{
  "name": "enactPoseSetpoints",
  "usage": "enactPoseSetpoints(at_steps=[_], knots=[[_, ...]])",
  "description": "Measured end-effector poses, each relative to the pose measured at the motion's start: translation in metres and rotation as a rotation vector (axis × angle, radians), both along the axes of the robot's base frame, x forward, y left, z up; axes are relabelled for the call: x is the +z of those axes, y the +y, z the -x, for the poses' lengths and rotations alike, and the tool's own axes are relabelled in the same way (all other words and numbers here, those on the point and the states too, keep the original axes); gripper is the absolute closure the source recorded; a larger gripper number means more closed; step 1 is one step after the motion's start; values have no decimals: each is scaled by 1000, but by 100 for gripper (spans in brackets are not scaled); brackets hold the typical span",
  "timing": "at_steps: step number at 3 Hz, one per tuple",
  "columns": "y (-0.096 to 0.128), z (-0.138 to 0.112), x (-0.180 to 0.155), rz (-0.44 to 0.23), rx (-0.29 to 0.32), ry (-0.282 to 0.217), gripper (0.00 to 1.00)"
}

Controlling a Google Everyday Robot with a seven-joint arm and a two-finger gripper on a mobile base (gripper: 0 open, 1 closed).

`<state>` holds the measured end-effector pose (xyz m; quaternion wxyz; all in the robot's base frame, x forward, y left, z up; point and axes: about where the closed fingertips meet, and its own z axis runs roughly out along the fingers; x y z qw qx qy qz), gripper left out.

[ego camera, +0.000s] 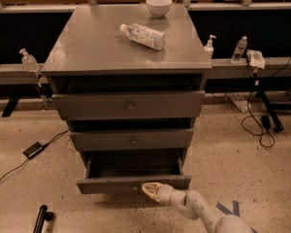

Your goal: Close bottom drawer

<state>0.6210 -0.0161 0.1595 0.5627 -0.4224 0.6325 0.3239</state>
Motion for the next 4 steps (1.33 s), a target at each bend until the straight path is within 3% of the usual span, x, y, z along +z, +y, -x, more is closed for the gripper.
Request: enactPoseSetpoints(at_steps=[3,4], knots=[[6,-42,4,-25,-26,-17,100],[6,-40,4,-25,-26,-17,100]])
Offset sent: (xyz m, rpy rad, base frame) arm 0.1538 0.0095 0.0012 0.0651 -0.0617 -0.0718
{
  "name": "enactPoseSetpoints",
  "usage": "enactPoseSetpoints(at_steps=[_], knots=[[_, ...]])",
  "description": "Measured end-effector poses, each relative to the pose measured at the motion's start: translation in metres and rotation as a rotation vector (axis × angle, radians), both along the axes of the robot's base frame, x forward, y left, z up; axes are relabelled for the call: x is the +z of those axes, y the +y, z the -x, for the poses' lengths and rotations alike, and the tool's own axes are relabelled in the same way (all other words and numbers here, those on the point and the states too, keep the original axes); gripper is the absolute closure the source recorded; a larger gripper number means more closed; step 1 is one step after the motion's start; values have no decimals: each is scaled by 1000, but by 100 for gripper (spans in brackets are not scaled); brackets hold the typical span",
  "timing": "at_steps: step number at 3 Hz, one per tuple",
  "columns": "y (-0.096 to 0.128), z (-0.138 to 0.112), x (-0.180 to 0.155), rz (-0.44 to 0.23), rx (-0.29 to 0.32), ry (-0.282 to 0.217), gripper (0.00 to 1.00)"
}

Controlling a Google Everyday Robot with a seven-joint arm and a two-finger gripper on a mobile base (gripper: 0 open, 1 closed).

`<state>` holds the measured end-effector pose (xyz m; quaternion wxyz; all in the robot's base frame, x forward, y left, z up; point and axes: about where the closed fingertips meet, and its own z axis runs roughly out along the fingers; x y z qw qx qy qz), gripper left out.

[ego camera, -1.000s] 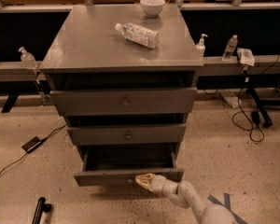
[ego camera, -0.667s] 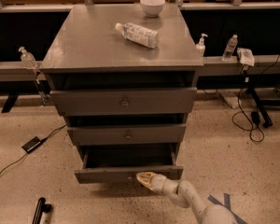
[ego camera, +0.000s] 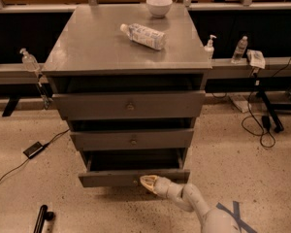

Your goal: Close bottom drawer

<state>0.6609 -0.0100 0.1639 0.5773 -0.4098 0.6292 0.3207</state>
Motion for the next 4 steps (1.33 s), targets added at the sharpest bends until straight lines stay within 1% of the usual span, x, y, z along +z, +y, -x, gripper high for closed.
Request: enactPoseSetpoints(at_steps=[1,2,3,4], knots=[[3,-20,4,-5,-2,-3,100],[4,-20,5,-5,-1,-4,100],[9,-34,13,-8,6,-11,100],[9,-33,12,-8,6,-11,100]])
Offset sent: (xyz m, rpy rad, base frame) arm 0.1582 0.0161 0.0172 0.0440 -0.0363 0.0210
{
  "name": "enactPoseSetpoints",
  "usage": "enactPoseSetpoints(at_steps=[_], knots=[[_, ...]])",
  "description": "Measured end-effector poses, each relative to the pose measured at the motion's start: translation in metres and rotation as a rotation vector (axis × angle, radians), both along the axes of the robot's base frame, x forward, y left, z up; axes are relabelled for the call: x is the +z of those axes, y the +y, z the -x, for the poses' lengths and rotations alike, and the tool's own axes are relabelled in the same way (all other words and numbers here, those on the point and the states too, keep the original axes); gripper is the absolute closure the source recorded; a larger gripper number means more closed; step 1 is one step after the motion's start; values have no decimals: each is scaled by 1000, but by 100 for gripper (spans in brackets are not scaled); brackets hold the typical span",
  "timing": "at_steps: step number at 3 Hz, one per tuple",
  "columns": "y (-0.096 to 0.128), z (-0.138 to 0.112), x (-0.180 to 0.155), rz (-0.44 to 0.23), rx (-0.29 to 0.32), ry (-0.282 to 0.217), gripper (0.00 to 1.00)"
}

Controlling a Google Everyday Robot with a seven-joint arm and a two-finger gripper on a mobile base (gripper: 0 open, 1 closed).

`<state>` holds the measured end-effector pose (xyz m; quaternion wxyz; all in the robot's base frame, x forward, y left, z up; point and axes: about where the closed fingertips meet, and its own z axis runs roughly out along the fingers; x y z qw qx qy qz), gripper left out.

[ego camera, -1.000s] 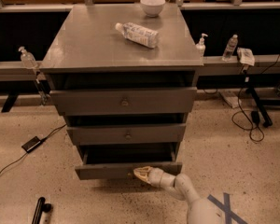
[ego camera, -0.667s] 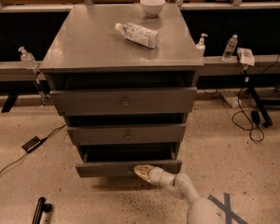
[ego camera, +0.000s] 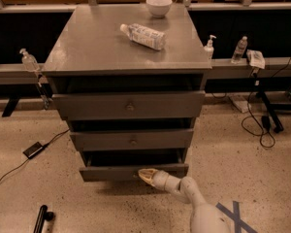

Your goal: Close bottom drawer

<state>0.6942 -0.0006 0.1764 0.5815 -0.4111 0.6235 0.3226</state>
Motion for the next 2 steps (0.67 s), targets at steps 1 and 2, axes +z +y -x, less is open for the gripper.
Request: enactPoseSetpoints(at_steps=[1,2], knots=[[7,-15,8,-2,13,-6,100],[10,-17,11,-2,19,-8,100]])
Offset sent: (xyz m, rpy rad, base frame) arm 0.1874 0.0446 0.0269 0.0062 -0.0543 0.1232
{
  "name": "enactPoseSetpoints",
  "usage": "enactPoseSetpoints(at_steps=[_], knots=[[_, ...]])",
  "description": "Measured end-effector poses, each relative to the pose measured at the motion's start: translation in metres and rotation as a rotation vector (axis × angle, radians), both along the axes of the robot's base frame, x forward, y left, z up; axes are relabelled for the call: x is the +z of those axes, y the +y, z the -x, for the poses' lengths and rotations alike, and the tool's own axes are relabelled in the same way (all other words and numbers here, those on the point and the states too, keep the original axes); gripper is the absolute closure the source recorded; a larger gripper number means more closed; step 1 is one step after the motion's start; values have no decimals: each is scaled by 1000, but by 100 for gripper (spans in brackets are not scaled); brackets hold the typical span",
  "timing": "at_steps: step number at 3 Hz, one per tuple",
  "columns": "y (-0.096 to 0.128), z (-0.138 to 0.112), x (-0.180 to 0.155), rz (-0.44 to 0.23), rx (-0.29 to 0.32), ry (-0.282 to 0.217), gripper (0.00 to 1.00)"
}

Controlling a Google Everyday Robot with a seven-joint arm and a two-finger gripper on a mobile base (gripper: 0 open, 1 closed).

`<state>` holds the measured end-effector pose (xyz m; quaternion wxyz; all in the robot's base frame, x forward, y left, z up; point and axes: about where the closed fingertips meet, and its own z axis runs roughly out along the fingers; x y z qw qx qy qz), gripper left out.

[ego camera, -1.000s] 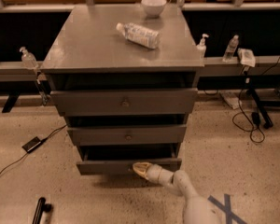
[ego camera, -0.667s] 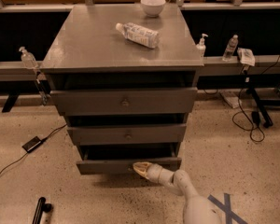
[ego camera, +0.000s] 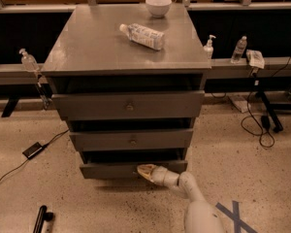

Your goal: Close bottom drawer

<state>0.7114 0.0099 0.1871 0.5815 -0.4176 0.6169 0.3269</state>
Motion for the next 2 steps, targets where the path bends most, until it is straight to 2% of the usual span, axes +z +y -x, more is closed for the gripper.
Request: enactPoseSetpoints(at_steps=[2], knots=[[11,-18,13,1,22,-9,100]])
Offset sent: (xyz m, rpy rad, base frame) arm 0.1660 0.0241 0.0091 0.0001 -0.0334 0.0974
